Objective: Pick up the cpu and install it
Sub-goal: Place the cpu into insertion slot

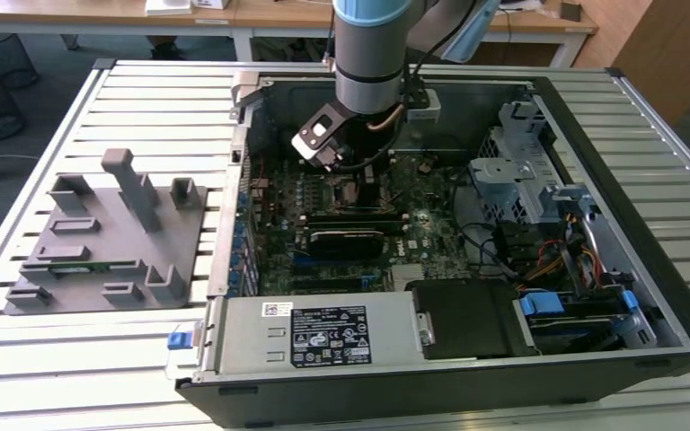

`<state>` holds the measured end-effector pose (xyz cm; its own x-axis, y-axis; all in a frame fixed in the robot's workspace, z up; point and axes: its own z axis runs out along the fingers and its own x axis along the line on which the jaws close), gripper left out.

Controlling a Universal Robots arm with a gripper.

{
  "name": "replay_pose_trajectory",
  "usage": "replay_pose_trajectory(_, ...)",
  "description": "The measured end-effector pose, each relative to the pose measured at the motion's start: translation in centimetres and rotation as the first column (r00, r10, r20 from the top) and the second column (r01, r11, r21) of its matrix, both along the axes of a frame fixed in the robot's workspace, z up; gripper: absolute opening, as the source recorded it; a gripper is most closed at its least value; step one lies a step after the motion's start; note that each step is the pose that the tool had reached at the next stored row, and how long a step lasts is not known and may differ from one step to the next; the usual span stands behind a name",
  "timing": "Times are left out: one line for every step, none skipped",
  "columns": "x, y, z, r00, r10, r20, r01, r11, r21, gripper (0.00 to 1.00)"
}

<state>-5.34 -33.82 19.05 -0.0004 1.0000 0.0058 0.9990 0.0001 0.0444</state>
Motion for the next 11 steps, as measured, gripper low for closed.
replay_pose_trajectory(0.0, 0.0, 0.0, 1.0, 0.0, 0.0, 0.0, 1.0, 0.0, 0.54)
replay_pose_trajectory(0.0, 0.0, 0.0, 1.0, 0.0, 0.0, 0.0, 1.0, -0.0001, 0.54)
replay_pose_trajectory(0.0, 0.0, -0.01, 1.0, 0.0, 0.0, 0.0, 1.0, 0.0, 0.54)
replay_pose_trajectory(0.0, 0.0, -0.01, 1.0, 0.0, 0.0, 0.0, 1.0, 0.0, 0.54)
replay_pose_trajectory(0.02, 0.03, -0.07, 1.0, 0.0, 0.0012, 0.0, 1.0, 0.002, 0.54)
replay_pose_trajectory(0.03, 0.04, -0.09, 1.0, 0.0, 0.0014, 0.0, 1.0, 0.0022, 0.55)
replay_pose_trajectory(0.03, 0.04, -0.09, 1.0, 0.0, 0.0012, 0.0, 1.0, 0.0019, 0.55)
replay_pose_trajectory(0.01, 0.02, -0.06, 1.0, 0.0, 0.0007, 0.0, 1.0, 0.0011, 0.61)
replay_pose_trajectory(0.0, 0.0, -0.03, 1.0, 0.0, 0.0002, 0.0, 1.0, 0.0002, 0.61)
replay_pose_trajectory(0.0, 0.0, -0.03, 1.0, 0.0, 0.0001, 0.0, 1.0, 0.0001, 0.61)
replay_pose_trajectory(0.0, 0.0, -0.02, 1.0, 0.0, 0.0001, 0.0, 1.0, 0.0001, 0.61)
